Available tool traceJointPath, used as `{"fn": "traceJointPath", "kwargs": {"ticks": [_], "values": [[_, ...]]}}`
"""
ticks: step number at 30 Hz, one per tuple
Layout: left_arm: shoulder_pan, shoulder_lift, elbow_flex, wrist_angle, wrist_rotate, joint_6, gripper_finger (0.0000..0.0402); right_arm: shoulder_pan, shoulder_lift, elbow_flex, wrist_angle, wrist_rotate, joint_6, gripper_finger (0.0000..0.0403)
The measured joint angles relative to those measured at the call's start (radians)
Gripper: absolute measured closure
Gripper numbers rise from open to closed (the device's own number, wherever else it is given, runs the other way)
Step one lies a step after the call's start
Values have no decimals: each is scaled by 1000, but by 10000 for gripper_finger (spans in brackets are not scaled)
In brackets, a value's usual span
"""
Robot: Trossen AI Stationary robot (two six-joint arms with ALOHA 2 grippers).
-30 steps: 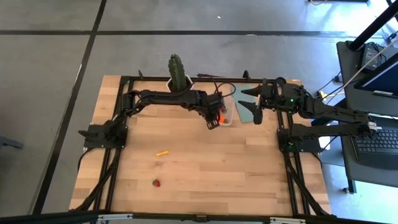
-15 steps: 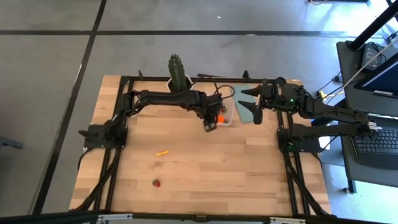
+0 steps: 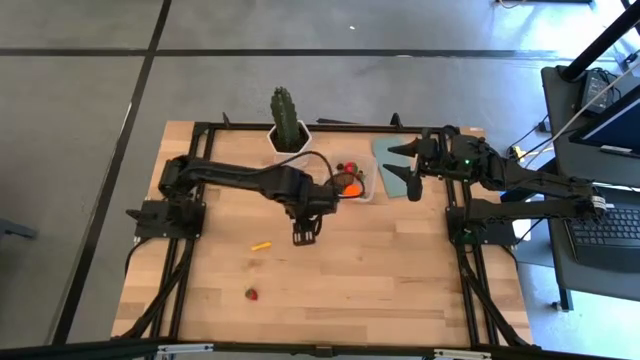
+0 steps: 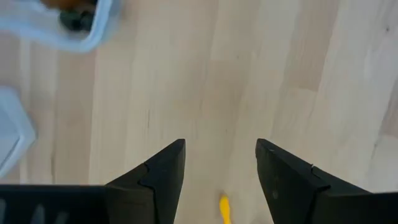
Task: Pick and placing Produce into tupperware
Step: Put the corn into the transparent bin
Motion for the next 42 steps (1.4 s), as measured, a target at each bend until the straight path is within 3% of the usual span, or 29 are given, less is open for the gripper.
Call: {"fn": "traceJointPath", "kwargs": {"ticks": [6,11,20,28,42], "values": [[-58,-59,-1,-102,-21,-116,208,0,0,0,-3,0,-17,164],[-108,-100,-23,-148,-69,-204,181,0,0,0,-3,0,-23,164],[-237,-226,-298,-23,-151,-400,130,0,0,0,-4,0,-24,164],[-305,-234,-520,75,-69,-623,137,0,0,0,-3,0,-26,164],[-237,-234,-816,297,26,-596,166,0,0,0,-3,0,-20,164]]}}
